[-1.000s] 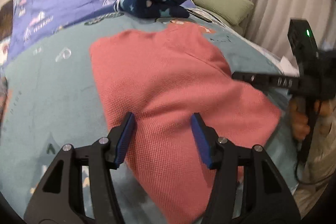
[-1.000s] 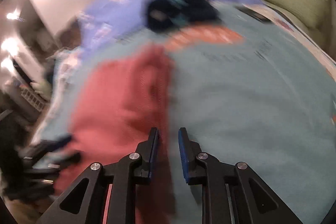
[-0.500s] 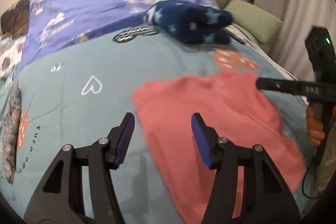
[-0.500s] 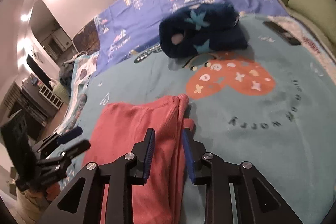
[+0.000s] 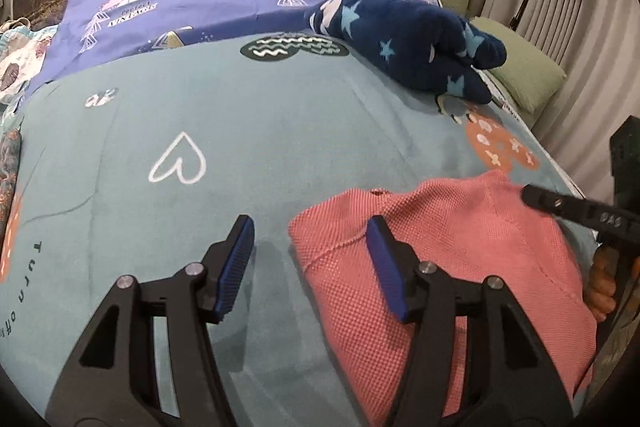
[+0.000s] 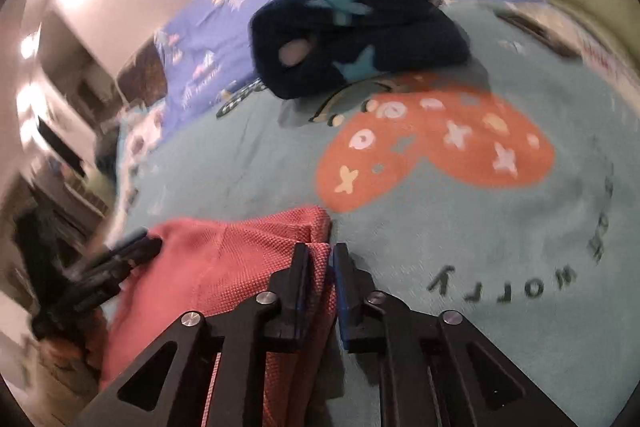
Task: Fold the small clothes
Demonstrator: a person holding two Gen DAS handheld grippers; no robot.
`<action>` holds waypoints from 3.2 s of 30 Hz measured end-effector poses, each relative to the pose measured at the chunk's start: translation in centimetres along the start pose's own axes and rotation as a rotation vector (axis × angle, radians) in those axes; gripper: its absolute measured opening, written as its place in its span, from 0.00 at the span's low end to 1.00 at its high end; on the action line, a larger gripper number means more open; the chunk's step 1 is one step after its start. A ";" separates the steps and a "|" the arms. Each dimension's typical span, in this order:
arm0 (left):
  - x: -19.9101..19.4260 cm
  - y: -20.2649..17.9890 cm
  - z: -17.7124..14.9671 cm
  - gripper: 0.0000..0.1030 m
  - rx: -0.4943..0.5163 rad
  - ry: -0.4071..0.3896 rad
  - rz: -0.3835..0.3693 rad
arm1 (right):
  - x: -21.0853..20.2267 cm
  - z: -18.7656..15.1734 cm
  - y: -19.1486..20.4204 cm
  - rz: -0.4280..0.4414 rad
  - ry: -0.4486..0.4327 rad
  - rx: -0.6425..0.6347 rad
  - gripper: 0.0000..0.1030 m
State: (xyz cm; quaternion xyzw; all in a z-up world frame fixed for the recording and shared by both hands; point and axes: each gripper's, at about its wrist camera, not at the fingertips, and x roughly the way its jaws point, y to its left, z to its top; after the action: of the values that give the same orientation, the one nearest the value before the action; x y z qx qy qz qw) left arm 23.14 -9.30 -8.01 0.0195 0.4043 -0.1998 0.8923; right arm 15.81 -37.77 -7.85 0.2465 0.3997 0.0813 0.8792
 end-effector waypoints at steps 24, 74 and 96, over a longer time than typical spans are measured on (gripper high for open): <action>-6.6 -3.6 -2.4 0.63 0.069 -0.034 0.011 | -8.1 -7.8 2.1 -0.018 0.074 -0.108 0.39; -0.2 -1.6 -4.4 0.76 -0.138 0.084 -0.481 | 0.8 -3.7 1.3 0.318 0.154 -0.035 0.39; -12.0 -7.8 -3.4 0.29 0.146 -0.162 -0.209 | -11.5 -6.5 9.4 0.045 -0.157 -0.280 0.16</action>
State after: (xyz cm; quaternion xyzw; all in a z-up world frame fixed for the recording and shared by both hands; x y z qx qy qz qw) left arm 10.67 -11.75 -0.52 0.0258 0.3150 -0.3212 0.8927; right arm 3.77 -31.12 0.86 0.1362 0.3089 0.1363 0.9314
